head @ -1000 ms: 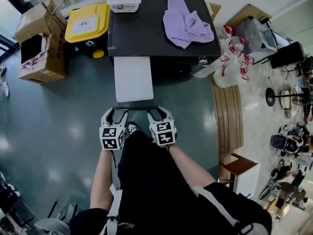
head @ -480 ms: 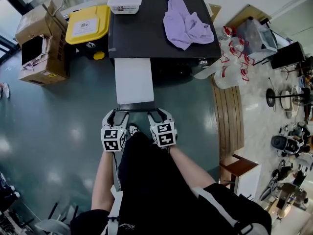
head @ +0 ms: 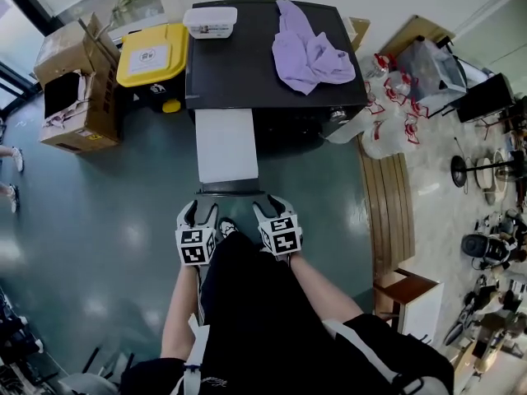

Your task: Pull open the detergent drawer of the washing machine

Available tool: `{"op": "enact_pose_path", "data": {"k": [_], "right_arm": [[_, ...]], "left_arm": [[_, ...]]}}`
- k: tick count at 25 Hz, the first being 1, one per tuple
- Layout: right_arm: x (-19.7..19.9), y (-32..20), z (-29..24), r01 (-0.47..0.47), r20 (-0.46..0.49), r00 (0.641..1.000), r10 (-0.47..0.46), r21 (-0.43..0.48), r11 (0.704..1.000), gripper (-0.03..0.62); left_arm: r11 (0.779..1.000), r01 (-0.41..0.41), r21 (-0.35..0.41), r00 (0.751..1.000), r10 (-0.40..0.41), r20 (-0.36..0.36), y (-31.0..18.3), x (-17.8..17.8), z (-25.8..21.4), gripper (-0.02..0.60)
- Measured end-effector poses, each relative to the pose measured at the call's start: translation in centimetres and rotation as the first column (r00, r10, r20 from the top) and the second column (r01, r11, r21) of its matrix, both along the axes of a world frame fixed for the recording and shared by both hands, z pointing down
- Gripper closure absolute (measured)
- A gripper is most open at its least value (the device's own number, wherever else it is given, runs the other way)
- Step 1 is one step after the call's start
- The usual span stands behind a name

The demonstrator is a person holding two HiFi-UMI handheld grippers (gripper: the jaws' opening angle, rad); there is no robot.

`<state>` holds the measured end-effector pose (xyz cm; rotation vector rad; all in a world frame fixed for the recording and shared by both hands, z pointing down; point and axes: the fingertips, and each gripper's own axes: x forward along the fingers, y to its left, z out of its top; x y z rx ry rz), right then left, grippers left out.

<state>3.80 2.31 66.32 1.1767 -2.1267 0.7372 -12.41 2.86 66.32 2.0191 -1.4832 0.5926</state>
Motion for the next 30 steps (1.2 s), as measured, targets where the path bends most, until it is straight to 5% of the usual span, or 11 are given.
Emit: {"op": "enact_pose_path", "data": {"k": [6,11,18,30], "right_arm": [[1.3,2.1,-3.0,0.022,0.015,1.000,-0.023,0.057,0.998,0.441],[2.5,3.2,-5.7,0.040,0.010,0.999,-0.041,0.121,0.992,0.585],[3.0,4.5,-9.0,0.033,0.066,0.997,-0.044,0.162,0.986,0.585],[4.9,4.5,-15.5,-0.030,0.134,0.991,-0.006,0.264,0.964,0.585]], "left_arm": [[0.997,0.055,-0.053,0.993,-0.060,-0.100,3.2,1.4,-1.0,0.413],[0.999,0.041,-0.027,0.989,-0.044,-0.138,4.4,4.4,-3.8,0.545],[1.000,-0.018,0.016,0.989,0.021,-0.148,5.4,9.0,-8.0,0.560],[0.994,-0.042,0.103,0.980,0.061,-0.188,5.5,11.8,-15.3,0.560]]}}
